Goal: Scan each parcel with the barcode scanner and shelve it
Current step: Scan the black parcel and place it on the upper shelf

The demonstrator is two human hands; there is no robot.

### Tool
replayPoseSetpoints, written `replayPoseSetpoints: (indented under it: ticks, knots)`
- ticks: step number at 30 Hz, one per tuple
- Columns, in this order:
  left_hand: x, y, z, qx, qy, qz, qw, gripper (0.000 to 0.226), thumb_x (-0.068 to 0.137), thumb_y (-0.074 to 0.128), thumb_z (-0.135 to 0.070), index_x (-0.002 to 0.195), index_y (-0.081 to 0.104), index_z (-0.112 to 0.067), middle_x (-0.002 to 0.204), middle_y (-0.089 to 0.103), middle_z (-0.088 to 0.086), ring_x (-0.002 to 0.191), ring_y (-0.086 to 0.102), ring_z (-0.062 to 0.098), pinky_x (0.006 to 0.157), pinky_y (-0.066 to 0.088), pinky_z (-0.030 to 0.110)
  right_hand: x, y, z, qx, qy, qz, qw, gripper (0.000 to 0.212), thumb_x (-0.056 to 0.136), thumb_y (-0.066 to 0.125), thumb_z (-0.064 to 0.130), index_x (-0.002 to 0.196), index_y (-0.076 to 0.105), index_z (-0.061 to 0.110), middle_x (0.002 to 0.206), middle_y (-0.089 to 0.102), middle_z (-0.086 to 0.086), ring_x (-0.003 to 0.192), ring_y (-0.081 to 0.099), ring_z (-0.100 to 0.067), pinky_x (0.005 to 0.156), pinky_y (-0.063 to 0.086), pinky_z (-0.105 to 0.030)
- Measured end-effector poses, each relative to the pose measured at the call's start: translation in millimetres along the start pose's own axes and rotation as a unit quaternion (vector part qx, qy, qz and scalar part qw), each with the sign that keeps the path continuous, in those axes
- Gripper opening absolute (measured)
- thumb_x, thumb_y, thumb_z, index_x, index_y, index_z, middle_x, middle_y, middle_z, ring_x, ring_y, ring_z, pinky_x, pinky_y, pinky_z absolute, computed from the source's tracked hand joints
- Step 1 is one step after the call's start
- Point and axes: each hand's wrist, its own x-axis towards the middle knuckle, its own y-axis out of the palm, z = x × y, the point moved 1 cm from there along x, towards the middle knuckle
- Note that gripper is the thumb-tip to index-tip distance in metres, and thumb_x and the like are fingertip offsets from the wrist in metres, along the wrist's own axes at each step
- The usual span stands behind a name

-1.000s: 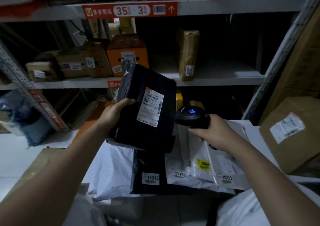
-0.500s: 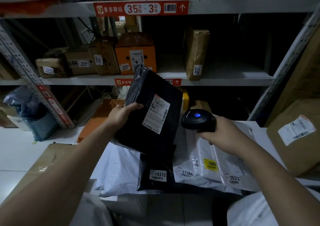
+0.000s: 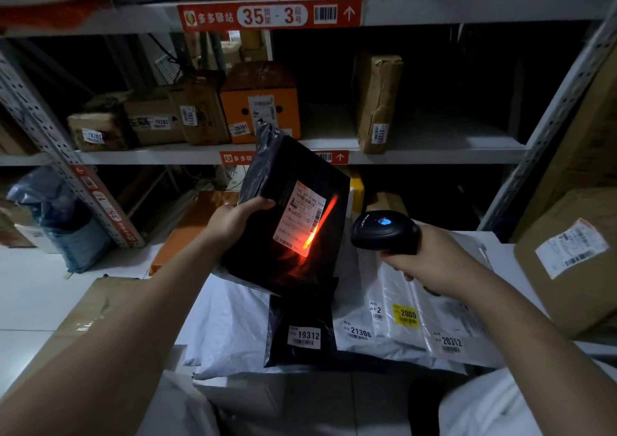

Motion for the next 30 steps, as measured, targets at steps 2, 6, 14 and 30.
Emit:
replayPoseSetpoints:
  ticks: [2,6,14,30]
  knots:
    - [0.2,0.9,-0.2,0.002,0.002,0.004,1.0,0.066,0.067,0.085,-0.058,0.109,0.076,-0.009,0.095,0.081,0.012,0.084,0.08,0.03,0.088,0.064,0.046,0.7,0.1,0.7,0.005,-0.004,0.004,1.0,0.014,0.091,0.078,0.022,0.088,0.067,0.03,0.052,0.061,0.007,0.045,0.058,-0.001,0.043,0.04,-0.012]
    - [2.1,3.0,-0.4,0.002,0.002,-0.001,1.0,0.066,0.065,0.086,-0.059,0.109,0.075,-0.01,0.095,0.081,0.011,0.084,0.08,0.03,0.087,0.064,0.045,3.5,0.7,-1.1,-0.008,-0.025,0.005,1.0,0.017,0.09,0.078,0.024,0.087,0.066,0.036,0.061,0.067,0.007,0.054,0.062,-0.002,0.057,0.049,-0.025]
    - [7.0,4.5,-1.5,-0.005,-0.007,0.0,1.0,0.075,0.052,0.09,-0.064,0.104,0.08,-0.01,0.096,0.081,0.012,0.088,0.079,0.032,0.092,0.062,0.051,8.8,1.4,-11.0,-0.017,-0.039,0.009,0.999,0.02,0.085,0.079,0.022,0.103,0.072,0.029,0.087,0.074,0.0,0.083,0.07,-0.015,0.078,0.055,-0.038]
    - [-4.4,17.4,-26.3,-0.018,0.032,-0.035,0.999,0.06,0.065,0.088,-0.054,0.099,0.079,-0.005,0.092,0.081,0.014,0.085,0.079,0.033,0.09,0.062,0.052,20.9,-9.9,-13.5,0.002,0.002,-0.112,0.994,0.021,0.091,0.078,0.018,0.081,0.063,0.028,0.067,0.064,0.001,0.058,0.062,-0.006,0.055,0.044,-0.025]
